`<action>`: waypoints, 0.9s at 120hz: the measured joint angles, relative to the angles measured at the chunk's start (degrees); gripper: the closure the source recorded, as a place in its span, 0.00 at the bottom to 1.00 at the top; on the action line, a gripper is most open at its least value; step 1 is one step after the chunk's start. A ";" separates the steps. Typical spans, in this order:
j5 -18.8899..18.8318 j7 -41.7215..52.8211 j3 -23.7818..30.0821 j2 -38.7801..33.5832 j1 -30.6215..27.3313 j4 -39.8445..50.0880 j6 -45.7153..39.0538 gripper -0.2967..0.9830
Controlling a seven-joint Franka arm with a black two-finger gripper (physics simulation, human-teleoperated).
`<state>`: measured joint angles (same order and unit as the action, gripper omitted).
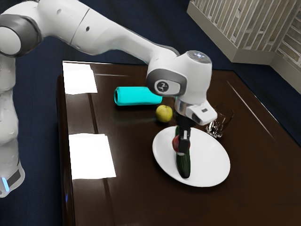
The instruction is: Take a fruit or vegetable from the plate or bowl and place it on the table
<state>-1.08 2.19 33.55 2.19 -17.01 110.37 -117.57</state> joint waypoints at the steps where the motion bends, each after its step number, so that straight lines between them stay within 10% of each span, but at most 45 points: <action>1: -0.01 -0.01 -0.03 0.33 0.67 -0.85 0.03 0.48; 20: -4.18 -0.14 -2.25 6.93 16.79 -17.48 -1.34 0.46; 75: -24.99 -0.40 -7.69 24.23 15.95 -30.78 -14.86 0.47; 108: -28.67 -0.68 -7.97 32.18 18.82 -34.41 -29.08 0.47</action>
<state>-29.74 1.51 25.58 34.38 1.81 75.96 -146.65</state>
